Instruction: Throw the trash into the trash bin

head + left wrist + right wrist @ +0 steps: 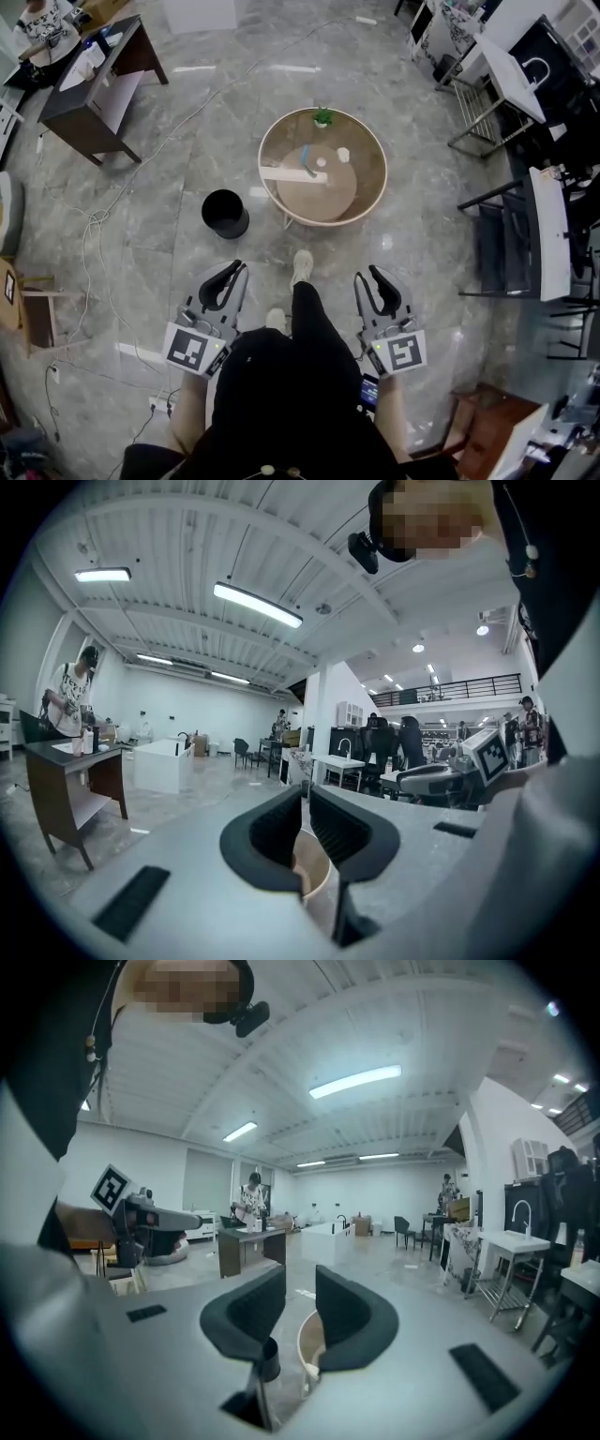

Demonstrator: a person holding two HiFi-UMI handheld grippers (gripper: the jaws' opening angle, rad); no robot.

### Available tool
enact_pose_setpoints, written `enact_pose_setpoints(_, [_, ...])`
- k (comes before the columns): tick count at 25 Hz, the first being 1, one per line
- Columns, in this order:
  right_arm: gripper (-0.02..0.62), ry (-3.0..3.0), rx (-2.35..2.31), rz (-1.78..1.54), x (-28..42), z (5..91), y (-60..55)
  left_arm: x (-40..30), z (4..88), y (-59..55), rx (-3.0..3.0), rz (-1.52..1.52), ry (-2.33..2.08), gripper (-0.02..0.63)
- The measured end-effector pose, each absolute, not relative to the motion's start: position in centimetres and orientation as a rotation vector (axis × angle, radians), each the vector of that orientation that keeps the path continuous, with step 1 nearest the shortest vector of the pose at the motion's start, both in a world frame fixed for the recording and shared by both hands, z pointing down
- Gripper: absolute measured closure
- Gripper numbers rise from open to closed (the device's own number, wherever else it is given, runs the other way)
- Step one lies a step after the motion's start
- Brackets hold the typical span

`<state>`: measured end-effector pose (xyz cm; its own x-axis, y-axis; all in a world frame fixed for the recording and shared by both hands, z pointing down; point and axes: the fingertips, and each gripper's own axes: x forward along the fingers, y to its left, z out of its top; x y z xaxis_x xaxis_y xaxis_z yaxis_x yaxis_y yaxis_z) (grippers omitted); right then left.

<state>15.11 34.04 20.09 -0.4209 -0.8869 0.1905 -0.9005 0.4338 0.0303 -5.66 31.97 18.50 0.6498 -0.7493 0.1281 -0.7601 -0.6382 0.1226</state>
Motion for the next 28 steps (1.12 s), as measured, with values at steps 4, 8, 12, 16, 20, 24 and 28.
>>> enact_pose_setpoints(4, [0.49,-2.437,1.502,0.181,16.5,24.6,29.2,-5.5,19.3,28.0,2.654,0.083,-1.269,0.574])
enact_pose_setpoints(8, [0.455,-2.351,1.401,0.249,17.9,29.4,23.0,-5.5,19.5,22.7,2.574,-0.029,-1.304,0.574])
enact_pose_setpoints(12, [0.433,-2.295,1.302,0.315,19.3,34.5,16.7,-5.6,19.3,17.6,2.476,-0.128,-1.325,0.574])
enact_pose_setpoints(16, [0.409,-2.217,1.159,0.319,19.3,40.0,11.2,-6.9,19.7,14.5,2.394,-0.119,-1.41,0.571])
enact_pose_setpoints(20, [0.399,-2.138,1.028,0.267,18.7,45.3,6.8,-8.4,21.0,13.8,2.293,-0.087,-1.48,0.554])
enact_pose_setpoints(24, [0.399,-2.068,0.924,0.265,17.5,51.3,3.4,-9.6,22.9,13.9,2.216,-0.021,-1.51,0.554])
enact_pose_setpoints(28, [0.417,-2.006,0.892,0.298,17.0,57.7,-0.1,-10.2,25.0,13.4,2.173,0.014,-1.504,0.554])
